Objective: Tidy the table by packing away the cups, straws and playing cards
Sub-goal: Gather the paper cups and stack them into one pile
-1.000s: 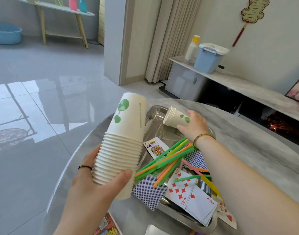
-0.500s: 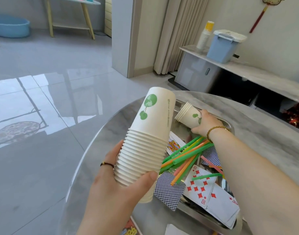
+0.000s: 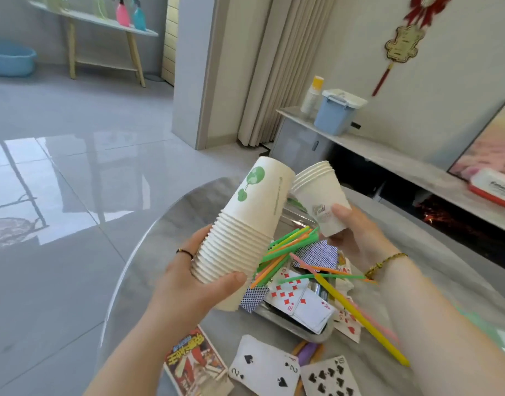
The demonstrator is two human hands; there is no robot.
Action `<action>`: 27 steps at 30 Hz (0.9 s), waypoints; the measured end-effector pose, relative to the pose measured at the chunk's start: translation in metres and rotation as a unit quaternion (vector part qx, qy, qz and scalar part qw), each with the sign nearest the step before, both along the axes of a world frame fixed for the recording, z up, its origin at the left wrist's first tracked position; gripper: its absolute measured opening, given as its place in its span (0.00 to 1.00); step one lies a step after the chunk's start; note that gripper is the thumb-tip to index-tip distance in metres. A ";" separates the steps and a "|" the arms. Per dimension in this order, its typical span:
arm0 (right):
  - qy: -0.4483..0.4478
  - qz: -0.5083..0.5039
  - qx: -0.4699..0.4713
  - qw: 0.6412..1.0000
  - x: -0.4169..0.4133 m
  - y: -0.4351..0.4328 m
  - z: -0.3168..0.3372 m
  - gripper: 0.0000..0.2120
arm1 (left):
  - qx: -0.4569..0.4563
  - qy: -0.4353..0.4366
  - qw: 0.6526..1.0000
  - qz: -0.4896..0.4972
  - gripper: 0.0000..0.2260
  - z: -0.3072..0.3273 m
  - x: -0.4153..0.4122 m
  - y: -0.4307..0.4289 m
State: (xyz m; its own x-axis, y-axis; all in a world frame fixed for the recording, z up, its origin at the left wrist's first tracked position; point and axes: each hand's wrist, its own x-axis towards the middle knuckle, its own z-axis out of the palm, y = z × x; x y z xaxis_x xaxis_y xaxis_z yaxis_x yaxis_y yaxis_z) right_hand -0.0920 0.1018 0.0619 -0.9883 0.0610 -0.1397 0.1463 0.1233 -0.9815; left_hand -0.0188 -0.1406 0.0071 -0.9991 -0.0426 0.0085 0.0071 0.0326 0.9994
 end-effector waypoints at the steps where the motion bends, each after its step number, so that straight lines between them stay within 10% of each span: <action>1: -0.014 0.030 0.001 0.999 0.013 0.003 0.007 0.23 | -0.014 0.001 1.000 -0.023 0.24 0.001 0.006 0.001; 27: 0.017 0.097 0.227 0.969 0.126 0.035 0.084 0.14 | -0.091 0.065 0.969 -0.219 0.31 0.005 0.058 0.027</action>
